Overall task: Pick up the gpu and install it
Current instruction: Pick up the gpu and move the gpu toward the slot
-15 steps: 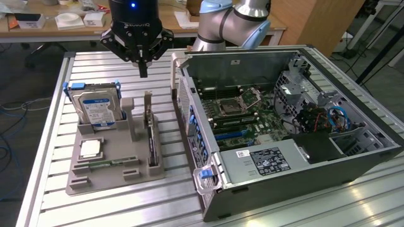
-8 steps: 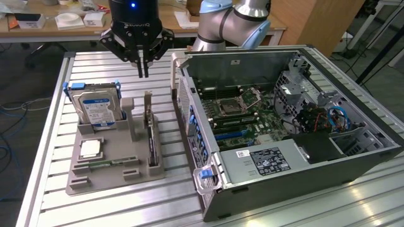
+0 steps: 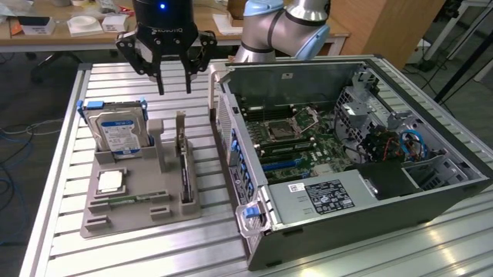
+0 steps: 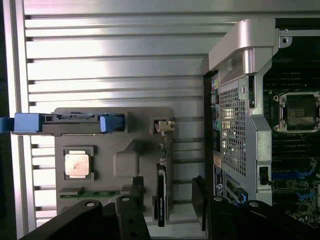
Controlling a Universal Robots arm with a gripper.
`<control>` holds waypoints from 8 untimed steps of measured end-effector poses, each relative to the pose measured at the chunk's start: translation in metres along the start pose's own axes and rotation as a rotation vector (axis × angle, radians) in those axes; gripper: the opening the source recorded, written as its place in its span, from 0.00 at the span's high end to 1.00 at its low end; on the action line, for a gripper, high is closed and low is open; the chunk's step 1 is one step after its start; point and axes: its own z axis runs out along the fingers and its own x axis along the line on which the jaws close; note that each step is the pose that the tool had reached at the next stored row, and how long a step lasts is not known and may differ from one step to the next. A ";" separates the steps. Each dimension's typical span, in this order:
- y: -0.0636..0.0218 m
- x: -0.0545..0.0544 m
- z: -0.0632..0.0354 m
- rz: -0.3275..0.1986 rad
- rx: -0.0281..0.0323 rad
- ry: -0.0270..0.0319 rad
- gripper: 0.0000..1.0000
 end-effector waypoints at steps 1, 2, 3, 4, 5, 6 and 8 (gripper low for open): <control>0.0000 0.000 0.0000 0.000 0.0000 0.0000 0.53; 0.0000 0.000 0.0000 0.000 0.0000 0.0000 0.47; 0.0000 0.000 0.0000 0.000 0.0000 0.0000 0.47; 0.0000 0.000 0.0000 0.000 0.0001 0.0000 0.47; 0.0000 0.000 0.0000 0.000 0.0000 0.0000 0.47; 0.0000 0.000 0.0000 0.000 0.0000 0.0000 0.47; 0.0000 0.000 0.0000 0.000 0.0000 0.0000 0.47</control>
